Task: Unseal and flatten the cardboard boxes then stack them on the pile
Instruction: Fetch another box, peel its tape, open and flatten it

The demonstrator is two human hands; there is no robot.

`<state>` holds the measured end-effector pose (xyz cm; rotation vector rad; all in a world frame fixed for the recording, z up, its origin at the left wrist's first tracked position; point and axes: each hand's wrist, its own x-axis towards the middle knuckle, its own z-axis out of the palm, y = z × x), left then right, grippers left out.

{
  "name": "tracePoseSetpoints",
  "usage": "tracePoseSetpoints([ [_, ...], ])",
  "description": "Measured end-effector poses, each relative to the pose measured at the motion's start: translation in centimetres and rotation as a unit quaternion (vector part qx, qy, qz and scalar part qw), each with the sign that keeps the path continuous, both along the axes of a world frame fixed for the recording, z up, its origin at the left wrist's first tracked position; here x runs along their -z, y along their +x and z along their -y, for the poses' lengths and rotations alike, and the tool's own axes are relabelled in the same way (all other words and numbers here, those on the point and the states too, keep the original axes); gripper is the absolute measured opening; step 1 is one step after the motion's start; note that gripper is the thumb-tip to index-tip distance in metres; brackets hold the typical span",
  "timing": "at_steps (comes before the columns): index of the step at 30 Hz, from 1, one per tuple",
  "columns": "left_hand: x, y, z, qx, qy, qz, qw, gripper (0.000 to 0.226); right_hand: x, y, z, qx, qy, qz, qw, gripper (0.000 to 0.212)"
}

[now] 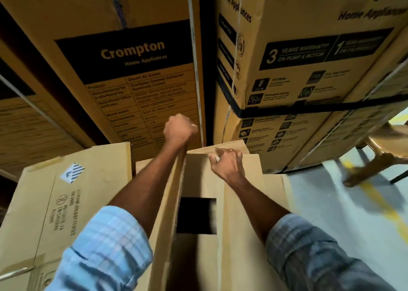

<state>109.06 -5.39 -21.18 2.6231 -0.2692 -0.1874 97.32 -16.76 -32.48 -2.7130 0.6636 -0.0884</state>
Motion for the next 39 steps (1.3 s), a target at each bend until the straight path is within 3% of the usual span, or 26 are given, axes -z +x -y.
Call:
tracePoseSetpoints([
  [4, 1.4, -4.6, 1.6, 0.051, 0.045, -0.029, 0.997, 0.029, -0.3, -0.7, -1.7, -0.052, -0.004, -0.058, 0.997, 0.085],
  [9, 4.1, -9.9, 1.9, 0.038, 0.077, -0.031, 0.996, 0.074, -2.2, -5.9, -5.3, -0.009, 0.033, -0.048, 0.998, 0.07],
  [14, 2.6, -10.6, -0.1, 0.046, 0.083, 0.022, 0.995, 0.037, -2.2, -11.8, -9.3, 0.057, -0.075, -0.166, 0.982, 0.091],
  [18, 2.7, -12.3, -1.0, 0.048, 0.05, -0.045, 0.997, 0.066, -3.9, -10.6, -9.1, 0.084, -0.079, -0.13, 0.985, 0.06],
  [21, 4.0, -12.6, -1.6, 0.049, 0.036, -0.023, 0.998, 0.048, -6.9, -10.8, -9.3, 0.05, -0.072, -0.036, 0.995, 0.031],
  [23, 5.4, -12.8, -2.1, 0.047, 0.079, 0.008, 0.996, 0.041, -10.9, -11.0, -6.7, 0.078, -0.023, -0.01, 0.997, 0.023],
  [26, 7.7, -13.8, -2.5, 0.049, 0.149, 0.029, 0.987, 0.049, -17.2, -11.8, -0.7, 0.149, 0.067, 0.013, 0.987, 0.03],
  [29, 5.5, -12.8, -2.5, 0.041, 0.08, 0.027, 0.996, 0.035, -17.7, -13.7, 1.3, 0.126, 0.074, -0.045, 0.988, 0.033],
  [32, 1.2, -11.6, -3.6, 0.032, -0.041, 0.005, 0.999, 0.023, -15.5, -14.5, 1.2, 0.14, 0.01, -0.065, 0.988, 0.038],
  [36, -1.8, -9.4, -9.2, -0.034, -0.181, -0.037, 0.982, 0.036, -14.1, -15.5, 1.5, 0.168, -0.133, -0.053, 0.975, 0.051],
  [37, -2.0, -9.0, -11.1, -0.028, -0.164, -0.029, 0.986, 0.036, -13.6, -15.8, 1.6, 0.169, -0.145, -0.055, 0.973, 0.059],
  [39, -1.4, -8.8, -14.5, -0.014, -0.045, 0.024, 0.999, 0.033, -12.5, -16.3, 2.0, 0.156, -0.141, -0.06, 0.976, 0.081],
])
